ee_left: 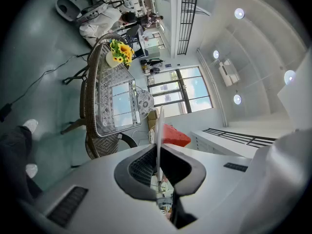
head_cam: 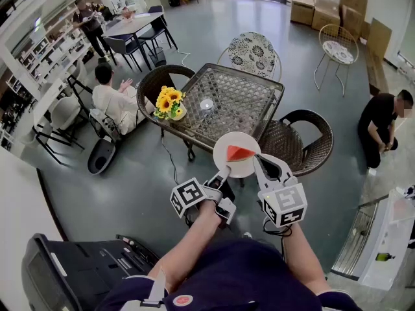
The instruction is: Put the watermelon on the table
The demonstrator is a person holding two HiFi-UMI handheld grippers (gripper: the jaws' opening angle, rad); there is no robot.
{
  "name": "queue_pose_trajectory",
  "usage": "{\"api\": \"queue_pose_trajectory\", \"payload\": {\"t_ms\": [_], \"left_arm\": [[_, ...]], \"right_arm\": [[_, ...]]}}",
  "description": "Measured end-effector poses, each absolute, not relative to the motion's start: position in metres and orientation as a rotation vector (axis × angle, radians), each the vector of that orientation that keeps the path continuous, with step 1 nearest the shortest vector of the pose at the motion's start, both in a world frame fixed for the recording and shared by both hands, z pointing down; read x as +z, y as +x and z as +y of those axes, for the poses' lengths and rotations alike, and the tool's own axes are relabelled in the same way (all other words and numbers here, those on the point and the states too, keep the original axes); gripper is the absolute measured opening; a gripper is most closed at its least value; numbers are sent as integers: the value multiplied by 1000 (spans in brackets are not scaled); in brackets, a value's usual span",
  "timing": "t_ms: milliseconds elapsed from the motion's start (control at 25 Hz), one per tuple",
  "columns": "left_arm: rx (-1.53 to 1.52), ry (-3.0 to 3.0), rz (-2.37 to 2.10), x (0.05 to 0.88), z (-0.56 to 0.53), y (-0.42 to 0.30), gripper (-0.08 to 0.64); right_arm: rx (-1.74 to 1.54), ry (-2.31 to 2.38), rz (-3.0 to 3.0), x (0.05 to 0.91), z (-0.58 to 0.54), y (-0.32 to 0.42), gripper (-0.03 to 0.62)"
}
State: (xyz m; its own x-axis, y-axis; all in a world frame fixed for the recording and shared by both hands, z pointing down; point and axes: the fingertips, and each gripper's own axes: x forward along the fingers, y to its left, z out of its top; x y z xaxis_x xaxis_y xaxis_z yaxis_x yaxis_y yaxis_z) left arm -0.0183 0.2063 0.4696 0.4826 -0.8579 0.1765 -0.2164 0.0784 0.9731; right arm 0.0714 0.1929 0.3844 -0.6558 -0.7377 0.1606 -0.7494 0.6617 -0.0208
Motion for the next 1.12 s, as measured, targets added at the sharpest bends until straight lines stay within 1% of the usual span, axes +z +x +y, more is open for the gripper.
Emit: {"api": "queue_pose_trajectory", "payload": {"t_ms": [640, 1120], "left_arm": [[-626, 1456, -999, 469, 205, -18, 17], [-640, 1454, -1004, 473, 181, -19, 17]], "right_arm": [[111, 1223, -2739, 382, 193, 71, 2], [59, 1215, -2725, 382, 169, 82, 3]]}}
